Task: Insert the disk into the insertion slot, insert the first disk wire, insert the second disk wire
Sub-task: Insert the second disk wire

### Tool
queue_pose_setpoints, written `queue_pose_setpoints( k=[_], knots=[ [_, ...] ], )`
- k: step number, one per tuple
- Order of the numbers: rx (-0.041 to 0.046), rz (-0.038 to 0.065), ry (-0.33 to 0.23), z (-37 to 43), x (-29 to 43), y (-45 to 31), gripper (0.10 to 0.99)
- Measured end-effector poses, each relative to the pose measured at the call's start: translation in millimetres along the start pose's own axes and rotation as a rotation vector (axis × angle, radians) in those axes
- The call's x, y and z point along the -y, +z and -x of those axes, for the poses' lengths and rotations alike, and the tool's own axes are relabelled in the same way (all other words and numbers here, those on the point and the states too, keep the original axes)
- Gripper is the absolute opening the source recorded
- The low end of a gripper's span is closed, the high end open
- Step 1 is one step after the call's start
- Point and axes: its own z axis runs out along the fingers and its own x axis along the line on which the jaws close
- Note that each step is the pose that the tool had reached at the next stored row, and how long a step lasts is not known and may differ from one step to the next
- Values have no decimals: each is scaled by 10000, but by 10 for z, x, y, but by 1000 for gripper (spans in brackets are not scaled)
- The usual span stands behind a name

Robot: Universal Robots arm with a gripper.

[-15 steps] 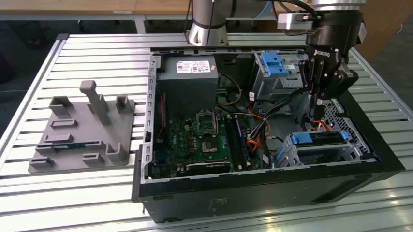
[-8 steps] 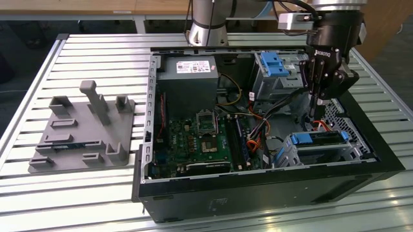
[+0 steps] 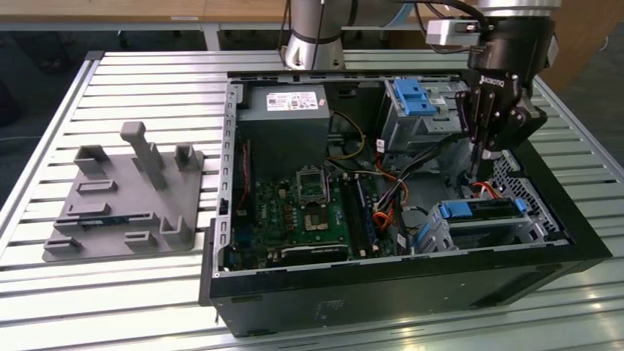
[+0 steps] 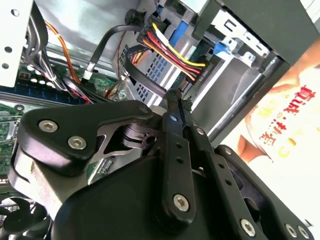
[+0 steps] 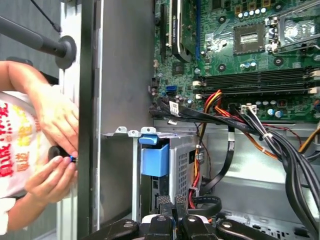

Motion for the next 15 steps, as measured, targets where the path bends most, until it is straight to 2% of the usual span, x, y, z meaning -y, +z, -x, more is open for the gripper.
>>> queue_pose_setpoints(
  k=[4,7,9,15],
  knots=[
    [439,-5,-2,-41,0,20,149],
    [703,-8,-1,-72,0,35,149],
    [845,-9,-2,-96,0,45,149],
    [1197,-9,-5,-174,1,75,149]
  ],
)
